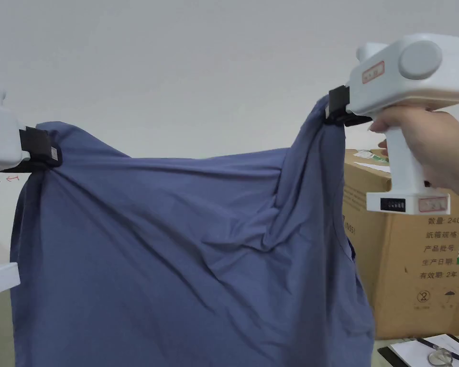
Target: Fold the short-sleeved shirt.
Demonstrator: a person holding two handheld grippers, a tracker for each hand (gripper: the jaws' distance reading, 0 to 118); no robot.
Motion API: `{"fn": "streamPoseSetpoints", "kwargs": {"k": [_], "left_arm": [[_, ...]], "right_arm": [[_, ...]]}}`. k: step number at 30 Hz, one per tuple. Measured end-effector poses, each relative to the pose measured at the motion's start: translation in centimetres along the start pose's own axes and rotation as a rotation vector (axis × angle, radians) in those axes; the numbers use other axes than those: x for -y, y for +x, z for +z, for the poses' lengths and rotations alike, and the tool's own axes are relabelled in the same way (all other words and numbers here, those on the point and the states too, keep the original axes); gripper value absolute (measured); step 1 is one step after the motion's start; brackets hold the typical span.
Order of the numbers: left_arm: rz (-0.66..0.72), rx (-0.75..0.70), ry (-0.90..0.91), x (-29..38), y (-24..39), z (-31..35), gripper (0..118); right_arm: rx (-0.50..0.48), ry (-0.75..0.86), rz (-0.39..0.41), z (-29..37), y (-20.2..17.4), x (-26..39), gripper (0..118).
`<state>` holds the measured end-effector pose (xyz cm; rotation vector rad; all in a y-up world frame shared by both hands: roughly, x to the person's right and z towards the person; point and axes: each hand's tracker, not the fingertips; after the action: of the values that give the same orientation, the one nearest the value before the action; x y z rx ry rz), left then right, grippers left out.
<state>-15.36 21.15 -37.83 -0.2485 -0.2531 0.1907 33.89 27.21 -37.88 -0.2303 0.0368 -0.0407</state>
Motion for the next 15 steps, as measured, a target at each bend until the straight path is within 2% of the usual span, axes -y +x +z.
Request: {"fn": "streamPoseSetpoints", "kwargs": {"k": [5,10,15], "left_arm": [[-0.002,-0.030,0.010,-0.1,-0.6,-4.9,2],[-0.004,-0.036,-0.010,1.8,-1.4,-9.4,2],[0.013,-0.040,-0.217,9.2,-2.9,-14.2,2]], "right_arm": [[0.054,0.023,0.062,-4.1,-0.5,-0.4,7],[0.081,0.022,0.072,-7.9,-0.5,1.9,7],[0.057,-0.089,0.084,-12.0,-0.5,10.5,7]]}}
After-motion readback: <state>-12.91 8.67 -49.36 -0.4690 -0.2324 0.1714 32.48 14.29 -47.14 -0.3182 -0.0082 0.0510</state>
